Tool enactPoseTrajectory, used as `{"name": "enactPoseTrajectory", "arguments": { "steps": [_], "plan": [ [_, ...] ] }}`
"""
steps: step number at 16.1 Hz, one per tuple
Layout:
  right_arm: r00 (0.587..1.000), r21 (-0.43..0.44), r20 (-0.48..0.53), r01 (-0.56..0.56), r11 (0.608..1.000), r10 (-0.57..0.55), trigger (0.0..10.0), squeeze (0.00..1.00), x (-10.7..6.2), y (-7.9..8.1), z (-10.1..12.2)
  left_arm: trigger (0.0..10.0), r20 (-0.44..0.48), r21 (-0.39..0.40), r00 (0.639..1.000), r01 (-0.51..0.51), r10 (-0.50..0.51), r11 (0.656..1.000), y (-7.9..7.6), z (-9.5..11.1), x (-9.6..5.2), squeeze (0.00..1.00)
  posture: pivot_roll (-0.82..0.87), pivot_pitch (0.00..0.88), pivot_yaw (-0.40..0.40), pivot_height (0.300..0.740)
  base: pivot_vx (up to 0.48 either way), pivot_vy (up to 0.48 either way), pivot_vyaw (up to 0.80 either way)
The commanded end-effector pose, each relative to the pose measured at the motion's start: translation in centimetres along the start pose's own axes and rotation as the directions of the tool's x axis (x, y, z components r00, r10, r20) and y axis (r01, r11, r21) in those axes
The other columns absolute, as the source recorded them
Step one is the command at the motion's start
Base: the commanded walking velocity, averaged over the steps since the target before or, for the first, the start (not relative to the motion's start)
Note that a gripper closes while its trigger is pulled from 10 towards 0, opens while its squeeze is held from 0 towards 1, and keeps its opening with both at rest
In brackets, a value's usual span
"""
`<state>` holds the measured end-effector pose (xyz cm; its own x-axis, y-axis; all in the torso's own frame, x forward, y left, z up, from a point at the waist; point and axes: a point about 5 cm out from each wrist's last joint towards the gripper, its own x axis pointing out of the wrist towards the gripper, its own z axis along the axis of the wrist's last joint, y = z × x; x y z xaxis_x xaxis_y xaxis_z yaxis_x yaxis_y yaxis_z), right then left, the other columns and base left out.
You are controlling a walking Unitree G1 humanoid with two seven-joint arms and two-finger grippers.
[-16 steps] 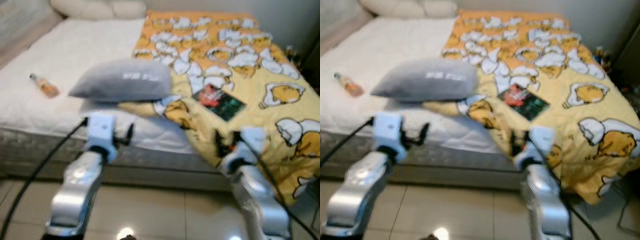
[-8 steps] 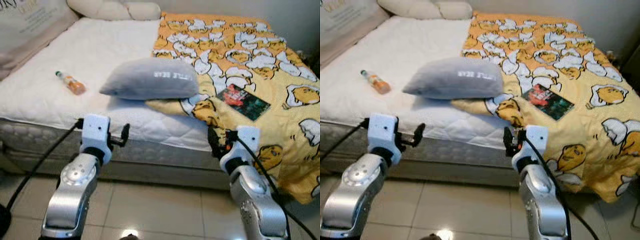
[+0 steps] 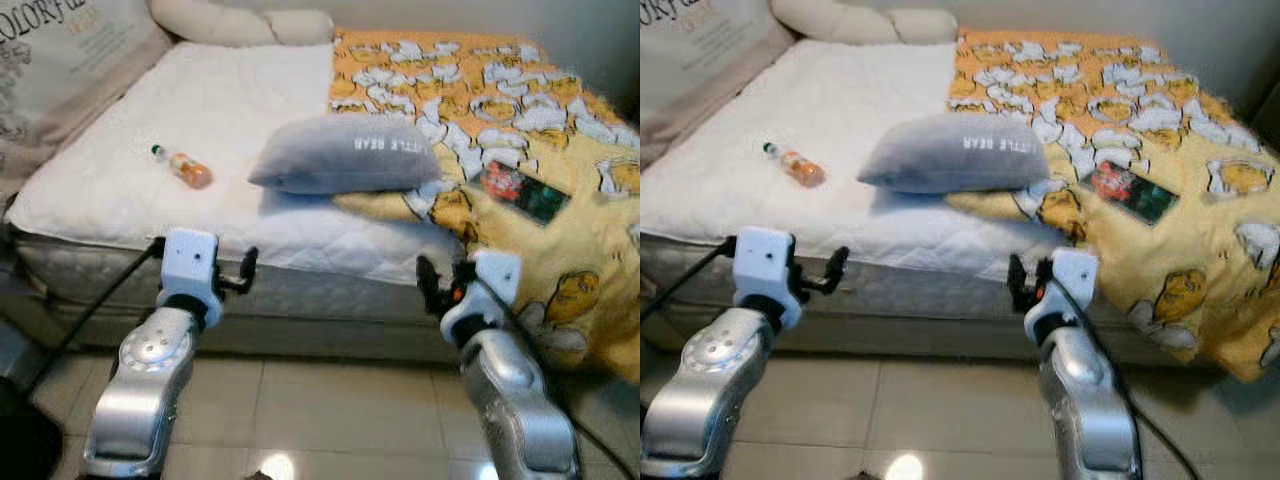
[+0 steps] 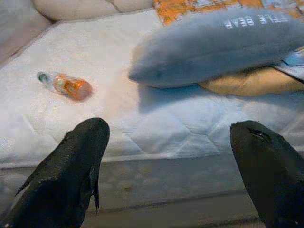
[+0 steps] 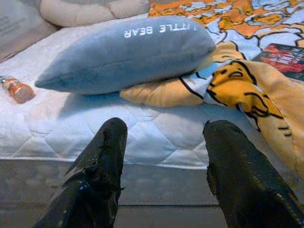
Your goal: Clean up the room
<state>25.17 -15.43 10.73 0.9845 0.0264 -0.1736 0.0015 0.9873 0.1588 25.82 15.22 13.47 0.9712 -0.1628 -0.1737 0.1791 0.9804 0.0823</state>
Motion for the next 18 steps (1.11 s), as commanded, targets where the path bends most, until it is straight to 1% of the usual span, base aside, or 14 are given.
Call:
{"name": "enactPoseTrajectory", "arguments": {
  "steps": [1,3,4,5,6,13,14,17,18],
  "plan": [
    [1.000,0.004,-0.006,0.006,1.000,-0.006,10.0,0.00,0.0,-0.1,0.0,10.0,0.004,0.017,1.000,-0.016,0.016,1.000,0.4,0.2,-0.1,0.90,0.05,0.000,0.023,0.740,0.000,0.386,0.00],
    [1.000,0.003,-0.009,0.004,1.000,-0.004,10.0,0.00,0.0,-0.1,0.0,10.0,0.004,0.011,1.000,-0.022,0.022,1.000,0.4,0.2,-0.1,0.95,0.05,0.000,0.019,0.740,0.000,0.384,0.00],
    [1.000,0.005,-0.009,-0.001,1.000,0.001,10.0,0.00,0.0,-0.1,0.0,10.0,0.006,0.007,1.000,-0.025,0.025,1.000,0.4,0.2,-0.1,1.00,0.05,0.000,0.015,0.740,0.000,0.390,0.00],
    [1.000,0.012,-0.007,-0.019,1.000,0.019,10.0,0.93,0.0,0.0,0.0,10.0,0.010,0.002,1.000,-0.028,0.028,1.000,0.4,0.2,-0.1,1.00,0.05,0.000,0.013,0.740,0.000,0.394,0.00],
    [0.999,0.020,-0.004,-0.035,0.999,0.035,10.0,1.00,0.0,0.2,0.1,10.0,0.013,-0.003,0.999,-0.031,0.031,1.000,0.4,0.3,-0.1,1.00,0.06,0.000,0.009,0.740,0.000,0.398,0.00],
    [0.997,0.022,-0.007,-0.070,0.997,0.071,10.0,1.00,0.1,0.4,0.2,10.0,0.024,-0.017,0.998,-0.058,0.059,0.998,0.6,0.4,-0.2,1.00,0.07,0.000,-0.003,0.740,0.000,0.394,0.00],
    [0.997,0.021,-0.007,-0.075,0.997,0.075,10.0,1.00,0.2,0.5,0.3,10.0,0.042,-0.035,0.997,-0.071,0.072,0.997,0.8,0.6,-0.2,1.00,0.07,0.000,-0.002,0.740,0.000,0.000,0.00],
    [0.996,0.018,-0.001,-0.091,0.996,0.091,10.0,1.00,0.3,0.8,0.4,10.0,0.051,-0.056,0.995,-0.084,0.087,0.995,0.9,0.9,-0.1,1.00,0.07,0.000,-0.004,0.740,0.000,0.000,0.00],
    [0.995,0.011,-0.001,-0.105,0.994,0.105,10.0,1.00,0.4,0.9,0.5,10.0,0.056,-0.032,0.995,-0.085,0.087,0.996,1.0,1.0,0.0,1.00,0.07,0.000,-0.007,0.740,0.000,0.000,0.00]
  ]
}}
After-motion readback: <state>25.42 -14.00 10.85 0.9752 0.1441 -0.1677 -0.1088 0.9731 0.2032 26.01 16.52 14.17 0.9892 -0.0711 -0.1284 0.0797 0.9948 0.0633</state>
